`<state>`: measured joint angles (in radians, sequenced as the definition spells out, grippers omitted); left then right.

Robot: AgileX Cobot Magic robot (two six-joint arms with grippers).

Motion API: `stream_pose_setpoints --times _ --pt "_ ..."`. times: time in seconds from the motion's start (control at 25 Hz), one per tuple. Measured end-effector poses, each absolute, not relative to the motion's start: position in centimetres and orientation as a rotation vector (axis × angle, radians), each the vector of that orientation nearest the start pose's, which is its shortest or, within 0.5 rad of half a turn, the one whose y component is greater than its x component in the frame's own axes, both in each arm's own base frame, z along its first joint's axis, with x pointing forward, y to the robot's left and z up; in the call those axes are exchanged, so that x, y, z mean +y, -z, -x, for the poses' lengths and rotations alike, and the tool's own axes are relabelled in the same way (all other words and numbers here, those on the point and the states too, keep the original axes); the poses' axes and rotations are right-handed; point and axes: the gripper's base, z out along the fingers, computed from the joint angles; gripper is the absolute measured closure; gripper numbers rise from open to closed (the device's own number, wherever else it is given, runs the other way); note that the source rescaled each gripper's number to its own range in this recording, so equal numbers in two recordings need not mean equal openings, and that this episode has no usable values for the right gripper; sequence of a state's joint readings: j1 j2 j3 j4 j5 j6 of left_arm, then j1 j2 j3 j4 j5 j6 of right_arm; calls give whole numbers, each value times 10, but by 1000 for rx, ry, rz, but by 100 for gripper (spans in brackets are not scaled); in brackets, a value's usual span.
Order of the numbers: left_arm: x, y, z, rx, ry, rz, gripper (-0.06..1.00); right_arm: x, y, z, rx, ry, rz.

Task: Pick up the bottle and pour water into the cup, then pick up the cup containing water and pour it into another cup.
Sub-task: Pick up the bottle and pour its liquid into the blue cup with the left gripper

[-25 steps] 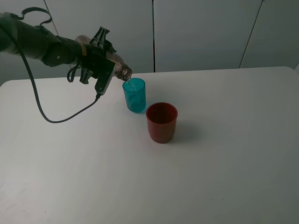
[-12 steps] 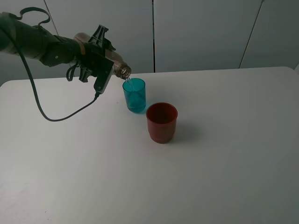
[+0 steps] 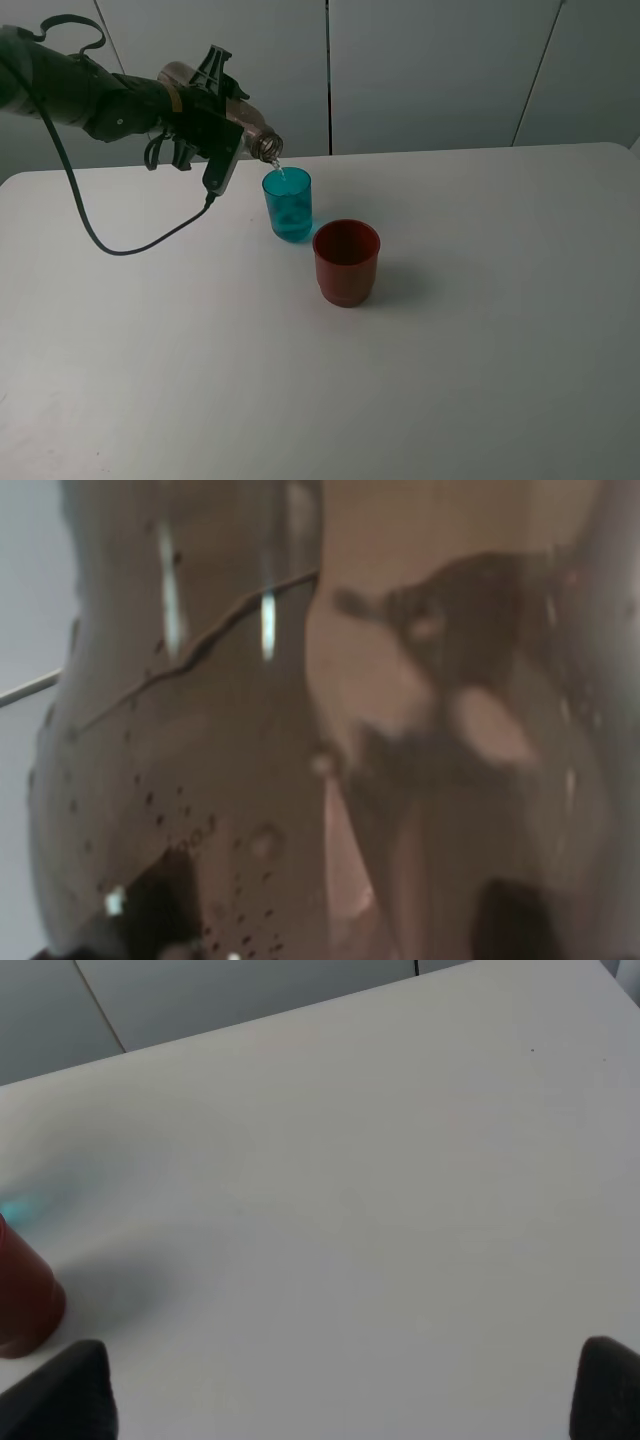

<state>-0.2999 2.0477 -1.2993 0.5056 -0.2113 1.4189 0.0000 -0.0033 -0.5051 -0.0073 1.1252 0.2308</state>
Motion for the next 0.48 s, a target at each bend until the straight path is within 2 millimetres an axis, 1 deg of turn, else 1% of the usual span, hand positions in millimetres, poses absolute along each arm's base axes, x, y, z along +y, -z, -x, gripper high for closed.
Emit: stream_pose_setpoints --times 0.12,0.48 --pt "-144 -178 -433 908 -878 -1965 94 -1 -274 9 2089 -130 -243" --pt "-144 -179 -433 811 -936 -2020 94 -1 -274 9 2089 -131 -245"
